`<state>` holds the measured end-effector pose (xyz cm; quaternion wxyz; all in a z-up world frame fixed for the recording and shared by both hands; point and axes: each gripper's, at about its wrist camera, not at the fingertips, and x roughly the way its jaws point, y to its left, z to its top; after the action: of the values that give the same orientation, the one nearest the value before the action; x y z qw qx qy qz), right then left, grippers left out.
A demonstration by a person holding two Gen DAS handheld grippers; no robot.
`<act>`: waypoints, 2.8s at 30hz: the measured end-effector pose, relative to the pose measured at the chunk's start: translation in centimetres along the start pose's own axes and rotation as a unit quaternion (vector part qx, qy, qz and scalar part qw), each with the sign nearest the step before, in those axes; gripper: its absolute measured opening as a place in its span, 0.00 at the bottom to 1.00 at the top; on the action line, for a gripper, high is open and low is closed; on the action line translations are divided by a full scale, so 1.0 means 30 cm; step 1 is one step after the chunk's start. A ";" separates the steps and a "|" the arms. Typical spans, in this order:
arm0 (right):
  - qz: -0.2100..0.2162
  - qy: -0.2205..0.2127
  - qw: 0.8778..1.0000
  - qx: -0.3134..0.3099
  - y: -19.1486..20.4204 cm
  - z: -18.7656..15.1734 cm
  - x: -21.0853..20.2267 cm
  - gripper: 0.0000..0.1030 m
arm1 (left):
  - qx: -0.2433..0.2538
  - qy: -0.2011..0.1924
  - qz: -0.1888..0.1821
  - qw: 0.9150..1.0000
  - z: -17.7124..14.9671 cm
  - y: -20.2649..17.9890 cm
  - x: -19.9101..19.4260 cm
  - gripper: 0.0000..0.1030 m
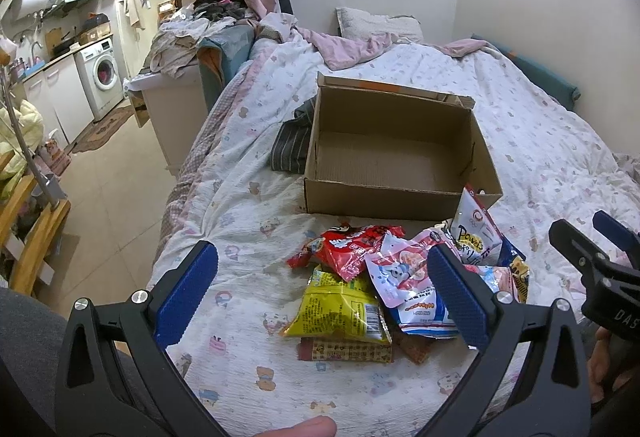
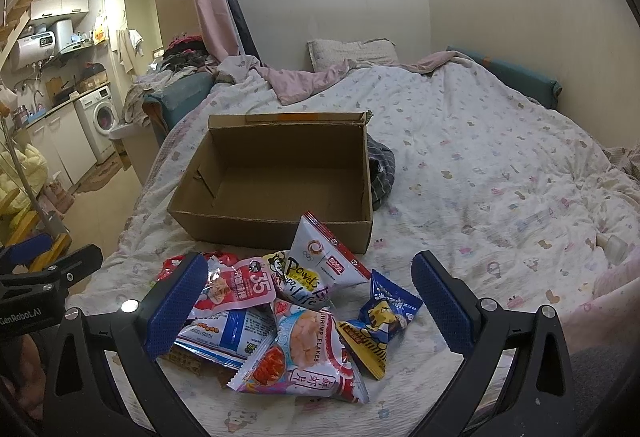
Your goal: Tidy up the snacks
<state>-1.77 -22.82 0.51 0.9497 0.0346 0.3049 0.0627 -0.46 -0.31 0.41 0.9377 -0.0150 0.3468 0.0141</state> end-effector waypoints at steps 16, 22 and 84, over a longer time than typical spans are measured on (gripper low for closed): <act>0.000 0.001 1.000 -0.005 0.009 0.004 0.003 1.00 | -0.002 0.000 0.001 1.000 0.003 0.004 0.004 1.00; 0.000 0.003 1.000 -0.001 0.003 0.005 0.004 1.00 | -0.003 0.001 0.000 1.000 0.004 0.006 0.001 1.00; 0.044 0.377 0.880 0.286 -0.429 -0.156 0.492 0.80 | -0.041 0.201 -0.012 0.979 0.135 0.094 0.323 1.00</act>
<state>8.67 -33.35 -13.10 0.7082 0.2920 0.6424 0.0226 9.42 2.81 -2.85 0.8476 -0.0601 0.5271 0.0135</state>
